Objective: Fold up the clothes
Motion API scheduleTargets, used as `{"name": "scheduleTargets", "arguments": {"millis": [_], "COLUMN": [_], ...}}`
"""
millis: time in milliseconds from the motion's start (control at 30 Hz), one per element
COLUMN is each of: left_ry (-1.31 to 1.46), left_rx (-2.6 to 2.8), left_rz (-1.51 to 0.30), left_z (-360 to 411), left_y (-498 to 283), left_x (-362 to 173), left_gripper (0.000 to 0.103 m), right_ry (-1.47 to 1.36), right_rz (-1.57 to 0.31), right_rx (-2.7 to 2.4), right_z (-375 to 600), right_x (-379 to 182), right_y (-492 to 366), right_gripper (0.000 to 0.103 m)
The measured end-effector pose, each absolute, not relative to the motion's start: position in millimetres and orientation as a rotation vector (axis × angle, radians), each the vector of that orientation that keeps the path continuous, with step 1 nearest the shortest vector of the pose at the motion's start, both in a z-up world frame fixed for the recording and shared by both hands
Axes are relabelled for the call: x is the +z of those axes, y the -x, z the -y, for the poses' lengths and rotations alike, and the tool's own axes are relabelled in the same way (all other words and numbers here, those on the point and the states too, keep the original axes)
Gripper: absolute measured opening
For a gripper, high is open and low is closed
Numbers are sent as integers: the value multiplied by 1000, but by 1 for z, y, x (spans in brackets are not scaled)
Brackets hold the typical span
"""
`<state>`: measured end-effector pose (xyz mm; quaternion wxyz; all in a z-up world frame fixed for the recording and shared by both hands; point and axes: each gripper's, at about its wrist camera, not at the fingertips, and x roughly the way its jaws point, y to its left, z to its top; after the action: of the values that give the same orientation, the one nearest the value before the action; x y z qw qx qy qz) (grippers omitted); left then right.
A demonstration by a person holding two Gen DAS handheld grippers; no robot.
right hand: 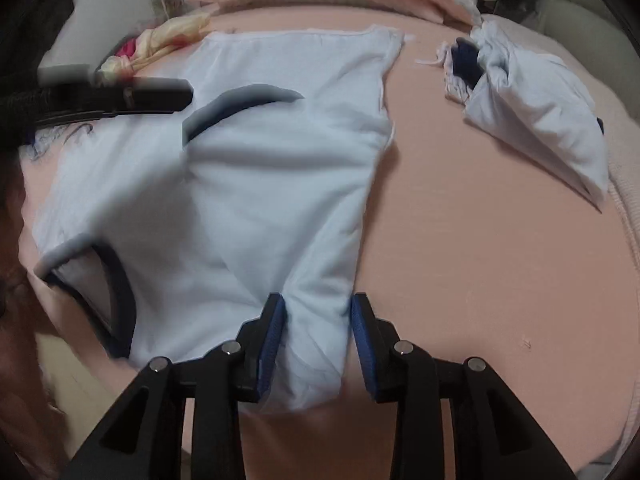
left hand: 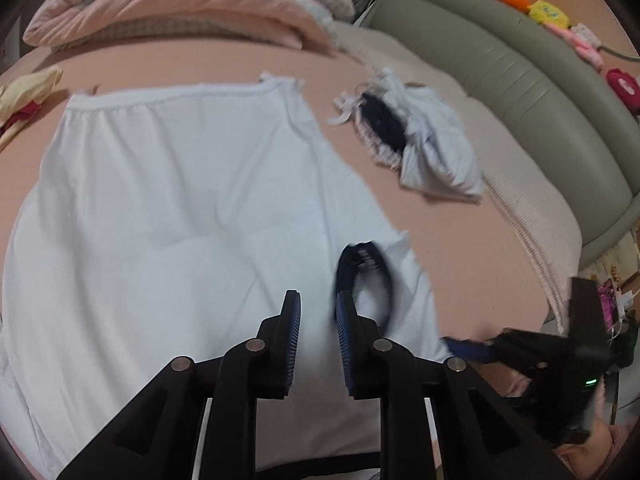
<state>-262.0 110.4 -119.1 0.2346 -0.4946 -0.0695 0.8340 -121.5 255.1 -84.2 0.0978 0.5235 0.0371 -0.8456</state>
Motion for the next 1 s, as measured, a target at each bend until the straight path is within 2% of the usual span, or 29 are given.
{"name": "scheduleTargets", "arguments": {"millis": [100,233,400,533,633,733,767,900,1000], "left_ry": [1373,1339,1258,1402,1506,1418,1376,1265,1338], "left_rx": [2298,2217,2072,2235,2365,2425,2419,2223,2250], "left_rz": [136,130,169,-124,-55,181,242,196,7], "left_z": [-111,-121,-139,-157,-132,-107,-102,-138,-164], "left_y": [266,263,246,255,270,264,260,239,248], "left_x": [-123,-115,-106,-136,-145,-126,-119,-111,-129], "left_gripper": [16,16,16,16,16,16,16,16,16], "right_ry": [-1642,-1558,-1366,-1442,-1649,-1624,-1589,-1481,-1525], "right_rz": [30,180,152,60,114,444,479,458,376], "right_rx": [-2514,-2550,-2576,-2546,-2508,-2536,-2570,-2554,-2479], "right_z": [-275,-295,-284,-279,-287,-317,-324,-320,-306], "right_x": [-81,-61,-28,-51,-88,-88,-83,-71,-79], "right_y": [113,109,162,204,218,220,219,216,213], "right_gripper": [35,35,35,35,35,35,35,35,35]}}
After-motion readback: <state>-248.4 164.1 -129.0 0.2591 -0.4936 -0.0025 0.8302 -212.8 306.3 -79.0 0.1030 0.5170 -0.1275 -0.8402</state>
